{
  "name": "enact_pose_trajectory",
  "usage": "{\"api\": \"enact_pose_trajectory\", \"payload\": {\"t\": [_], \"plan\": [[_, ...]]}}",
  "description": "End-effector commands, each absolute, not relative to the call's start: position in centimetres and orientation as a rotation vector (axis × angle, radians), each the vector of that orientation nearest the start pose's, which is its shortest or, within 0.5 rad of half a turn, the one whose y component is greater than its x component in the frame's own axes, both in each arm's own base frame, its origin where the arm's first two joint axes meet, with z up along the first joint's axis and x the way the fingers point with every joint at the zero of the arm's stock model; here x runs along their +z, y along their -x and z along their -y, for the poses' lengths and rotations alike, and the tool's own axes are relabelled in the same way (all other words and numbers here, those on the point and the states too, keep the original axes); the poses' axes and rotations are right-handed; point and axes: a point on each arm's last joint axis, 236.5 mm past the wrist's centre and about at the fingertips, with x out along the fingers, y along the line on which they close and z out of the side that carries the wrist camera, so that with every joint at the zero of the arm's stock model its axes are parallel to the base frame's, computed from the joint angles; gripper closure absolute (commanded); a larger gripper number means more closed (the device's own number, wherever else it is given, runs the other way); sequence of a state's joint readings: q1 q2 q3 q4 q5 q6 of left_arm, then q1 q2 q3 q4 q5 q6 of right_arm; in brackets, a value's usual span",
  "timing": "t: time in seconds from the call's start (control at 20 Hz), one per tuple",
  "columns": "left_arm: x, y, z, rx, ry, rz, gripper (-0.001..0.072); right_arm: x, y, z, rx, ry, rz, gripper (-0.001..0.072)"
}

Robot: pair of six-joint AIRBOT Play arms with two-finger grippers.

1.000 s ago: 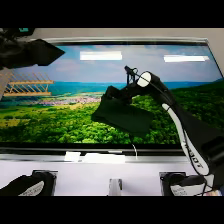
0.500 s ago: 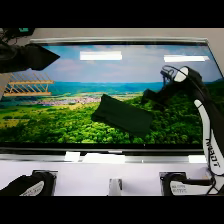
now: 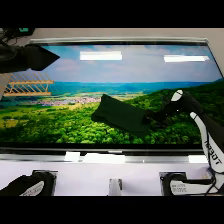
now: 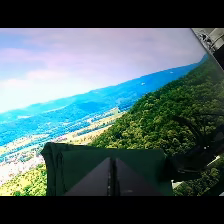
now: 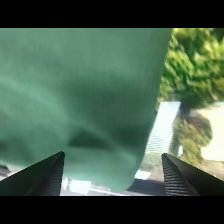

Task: Fold the shirts.

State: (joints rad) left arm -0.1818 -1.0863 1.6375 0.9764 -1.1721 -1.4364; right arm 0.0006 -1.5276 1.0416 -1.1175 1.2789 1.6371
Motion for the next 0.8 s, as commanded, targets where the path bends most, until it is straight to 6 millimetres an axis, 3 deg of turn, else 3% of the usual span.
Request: {"api": "enact_pose_trajectory", "payload": {"t": [0.0, 0.1, 0.2, 0.35, 0.5, 0.65, 0.75], "plan": [[31.5, -36.5, 19.1, -0.671, 0.215, -0.595, 0.0674, -10.0, -32.5, -11.4, 0.152, -0.630, -1.700, 0.0143], [31.5, -36.5, 19.1, -0.671, 0.215, -0.595, 0.0674, -9.8, -33.4, -12.7, 0.171, -0.708, -1.673, 0.0237], [31.5, -36.5, 19.1, -0.671, 0.215, -0.595, 0.0674, -9.9, -34.1, -12.5, 0.162, -0.715, -1.645, 0.0694], [31.5, -36.5, 19.1, -0.670, 0.215, -0.594, 0.0674, -8.5, -36.5, -11.8, 0.197, -0.656, -1.568, 0.0691], [31.5, -36.5, 19.1, -0.670, 0.215, -0.594, 0.0674, -5.0, -41.5, -7.7, 0.154, -0.672, -1.413, 0.0691], [31.5, -36.5, 19.1, -0.670, 0.215, -0.595, 0.0674, -0.7, -45.3, 0.7, 0.027, -0.770, -1.246, 0.0691], [31.5, -36.5, 19.1, -0.671, 0.215, -0.595, 0.0674, 1.3, -45.4, 7.0, -0.065, -0.841, -1.174, 0.0690]]}}
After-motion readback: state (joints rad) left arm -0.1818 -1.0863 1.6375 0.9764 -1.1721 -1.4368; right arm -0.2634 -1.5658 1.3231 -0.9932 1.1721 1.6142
